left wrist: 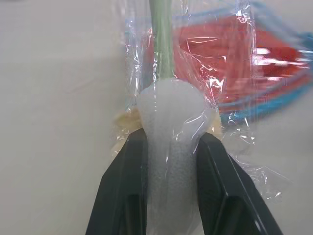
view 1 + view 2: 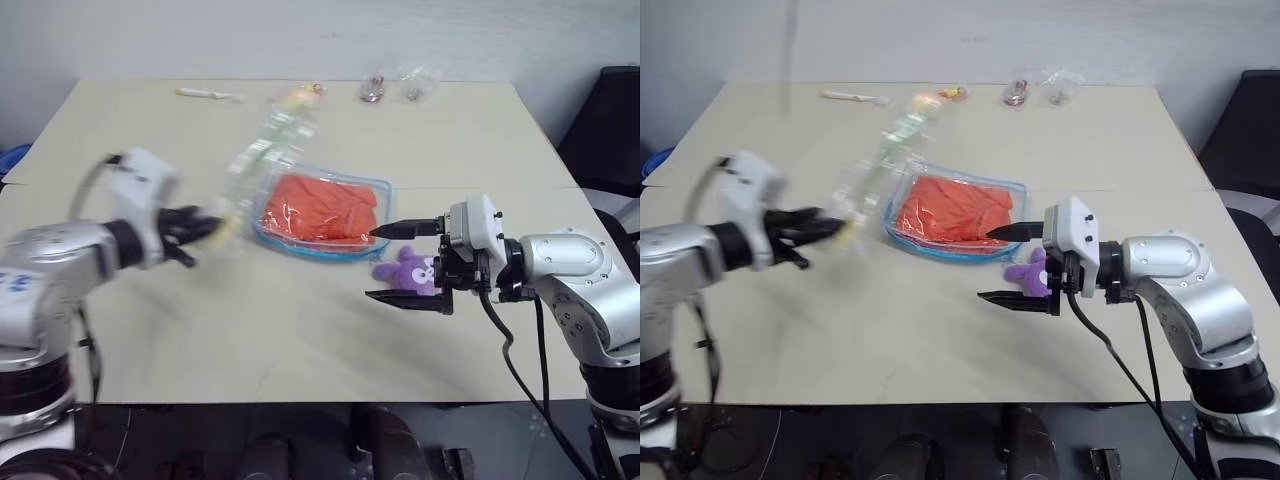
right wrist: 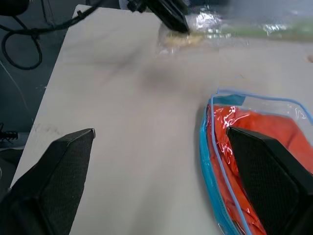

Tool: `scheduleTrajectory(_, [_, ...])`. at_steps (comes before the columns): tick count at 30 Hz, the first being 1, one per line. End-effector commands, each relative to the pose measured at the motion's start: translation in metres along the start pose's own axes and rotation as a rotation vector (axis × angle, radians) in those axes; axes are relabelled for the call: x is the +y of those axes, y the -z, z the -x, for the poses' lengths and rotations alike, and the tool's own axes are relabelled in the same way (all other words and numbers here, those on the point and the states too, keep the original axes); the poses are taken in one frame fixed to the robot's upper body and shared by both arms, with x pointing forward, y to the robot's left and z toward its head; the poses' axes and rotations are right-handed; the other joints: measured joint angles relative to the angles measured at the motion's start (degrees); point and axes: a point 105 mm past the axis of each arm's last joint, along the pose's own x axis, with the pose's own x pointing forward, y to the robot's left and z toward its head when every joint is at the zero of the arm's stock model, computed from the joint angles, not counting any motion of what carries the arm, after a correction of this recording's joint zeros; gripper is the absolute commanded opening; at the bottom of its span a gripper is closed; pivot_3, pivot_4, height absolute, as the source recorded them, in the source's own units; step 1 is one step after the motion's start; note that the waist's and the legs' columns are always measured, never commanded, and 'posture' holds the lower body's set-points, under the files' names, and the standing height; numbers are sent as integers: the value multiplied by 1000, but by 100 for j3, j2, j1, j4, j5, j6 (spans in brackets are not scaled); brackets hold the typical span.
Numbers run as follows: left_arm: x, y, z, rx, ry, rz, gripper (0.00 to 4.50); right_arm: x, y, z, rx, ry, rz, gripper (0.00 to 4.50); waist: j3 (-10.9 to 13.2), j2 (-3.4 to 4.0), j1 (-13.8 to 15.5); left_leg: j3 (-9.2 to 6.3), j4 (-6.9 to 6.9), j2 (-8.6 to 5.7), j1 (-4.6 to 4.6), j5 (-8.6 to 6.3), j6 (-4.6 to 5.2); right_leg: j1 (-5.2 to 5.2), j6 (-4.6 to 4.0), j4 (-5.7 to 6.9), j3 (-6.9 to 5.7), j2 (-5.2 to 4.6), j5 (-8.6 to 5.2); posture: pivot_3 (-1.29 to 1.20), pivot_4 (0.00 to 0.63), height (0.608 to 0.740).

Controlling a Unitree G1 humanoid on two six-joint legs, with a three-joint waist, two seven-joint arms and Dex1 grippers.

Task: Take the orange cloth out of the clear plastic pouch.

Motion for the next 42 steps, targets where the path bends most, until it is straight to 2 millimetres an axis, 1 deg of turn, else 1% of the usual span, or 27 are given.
scheduleTrajectory(1, [49, 25, 30, 65, -260, 89, 963, -1, -12, -3, -51, -43, 44, 4500, 1, 1, -17, 2, -2, 0, 2, 0, 0, 0, 0, -1, 0, 0, 0, 0, 150, 740])
scheduleTrajectory(5, [59, 46, 47, 84, -300, 127, 963, -3, -17, -6, -81, -88, 36, 4500, 0, -2, 56, -6, 3, 0, -9, 0, 0, -3, -1, -6, -4, -1, 0, 0, 150, 740])
scheduleTrajectory(9, [62, 71, 55, 136, -318, 138, 963, -6, -16, -10, -86, -112, 41, 4500, -1, -2, 76, -9, 1, -2, -8, -1, -1, -1, -1, -7, -2, -4, 0, 0, 150, 740])
scheduleTrajectory(11, [62, 77, 57, 141, -323, 151, 1652, -6, -16, -11, -86, -116, 41, 4500, -1, -2, 76, -8, 0, 0, -8, -1, -2, -1, -1, -9, -3, -2, 0, 0, 150, 740])
scheduleTrajectory(12, [65, 83, 61, 153, -337, 164, 1869, -6, -15, -11, -87, -117, 41, 4500, -1, -3, 72, -8, 0, 1, -9, -1, -2, -2, -1, -8, -3, -1, 0, 0, 150, 740])
scheduleTrajectory(14, [71, 91, 68, 169, -375, 172, 2565, -6, -15, -12, -88, -118, 40, 4500, -1, -3, 27, -4, 0, 2, -7, -2, -4, -1, -1, -7, -3, -1, 0, 0, 150, 740])
scheduleTrajectory(17, [82, 94, 78, 184, -425, 151, 3531, -5, -14, -10, -84, -116, 36, 4500, -1, -3, -5, -2, -3, 5, -4, -3, -5, -3, -3, -6, -4, -1, -1, 0, 150, 740])
scheduleTrajectory(18, [86, 92, 80, 192, -440, 131, 3850, -4, -13, -9, -82, -112, 34, 4500, -1, -3, -8, -2, -4, 6, -4, -3, -5, -3, -3, -6, -4, 0, -2, 0, 150, 740])
scheduleTrajectory(20, [92, 81, 85, 181, -439, 82, 4476, -4, -12, -7, -76, -100, 30, 4500, -1, -3, -8, 0, -4, 8, -2, -4, -7, -3, -5, -5, -5, 2, -3, 0, 150, 740])
scheduleTrajectory(21, [93, 68, 86, 141, -404, 83, 4476, -5, -11, -6, -71, -94, 27, 4500, -1, -3, 1, 0, -4, 8, -3, -4, -7, -4, -5, -5, -6, 2, -3, 0, 150, 740])
scheduleTrajectory(23, [83, 34, 89, 50, -273, 11, 4476, -5, -10, -3, -61, -79, 24, 4500, -2, -5, 7, -2, -2, 8, -6, -4, -8, -6, -6, -4, -8, 1, -3, 0, 150, 740])
scheduleTrajectory(24, [75, 18, 89, 11, -201, -53, 4476, -5, -10, -2, -58, -74, 23, 4500, -2, -5, 8, -2, -3, 8, -7, -4, -8, -6, -6, -7, -8, 1, -4, 0, 150, 740])
scheduleTrajectory(25, [66, 7, 89, -15, -137, -117, 4476, -4, -10, -1, -57, -70, 22, 4500, -2, -4, 6, -2, -3, 7, -7, -5, -8, -7, -7, -5, -8, -3, -4, 0, 150, 740])
scheduleTrajectory(26, [50, -8, 86, -48, -31, -206, 4476, -4, -10, 0, -56, -63, 20, 4500, -1, -2, 2, -2, -3, 6, -8, -5, -8, -8, -7, -7, -8, -3, -4, 0, 150, 740])
scheduleTrajectory(27, [26, -24, 81, -81, 106, -328, 4476, -4, -10, 1, -54, -53, 16, 4500, 1, 2, 6, 0, -6, 5, -4, -5, -9, -7, -7, -7, -6, -4, -4, 0, 150, 740])
scheduleTrajectory(28, [6, -33, 75, -93, 220, -449, 4476, -4, -10, 2, -51, -44, 14, 4500, 2, 3, 13, 0, -8, 5, -5, -5, -9, -7, -8, -9, -7, -5, -4, 0, 150, 740])
scheduleTrajectory(29, [-6, -35, 63, -77, 294, -555, 4476, -4, -9, 2, -46, -32, 14, 4500, 2, 4, 21, -1, -7, 6, -6, -6, -10, -7, -8, -9, -10, -4, -5, 0, 150, 740])
scheduleTrajectory(30, [-12, -34, 46, -57, 327, -667, 4476, -4, -8, 2, -43, -22, 14, 4500, 4, 10, 44, -1, -7, 5, -5, -6, -10, -7, -9, -7, -9, -5, -5, 0, 150, 740])
scheduleTrajectory(32, [-20, -30, 21, -36, 370, -819, 4476, -4, -8, 2, -40, -7, 16, 4500, 2, 40, 16, 3, -7, -3, -1, -6, -11, -5, -7, -7, -4, -8, -4, 0, 150, 740])
scheduleTrajectory(33, [-26, -26, 2, -40, 408, -917, 4476, -3, -9, 3, -41, 5, 14, 4500, -1, 50, 8, 13, -11, -5, -3, -6, -10, -2, -6, -2, 2, -9, -3, 0, 150, 740])
scheduleTrajectory(36, [-46, -19, -42, -55, 499, -1135, 4476, -1, -10, 4, -37, 34, 10, 4500, -1, 50, -21, 29, -22, -2, -8, -3, -13, -4, -7, 4, 2, 5, -4, 0, 150, 740])
scheduleTrajectory(37, [-53, -19, -56, -75, 523, -1174, 4476, 0, -10, 4, -33, 44, 9, 4500, -1, 50, -14, 34, -21, -1, -7, -2, -12, -3, -7, 7, 2, 6, -4, 0, 150, 740])
scheduleTrajectory(39, [-63, -21, -74, -108, 553, -1230, 4476, 2, -10, 5, -29, 58, 6, 4500, -1, 42, -20, 33, -13, -2, -6, -1, -8, -6, -6, 5, -1, 8, -3, 0, 150, 740])
scheduleTrajectory(42, [-72, -23, -101, -157, 536, -1306, 4476, 7, -10, 8, -20, 89, 3, 4500, 3, 32, -23, 37, -11, -3, -7, -2, 1, -11, -4, 0, -4, 7, -2, 0, 150, 740])
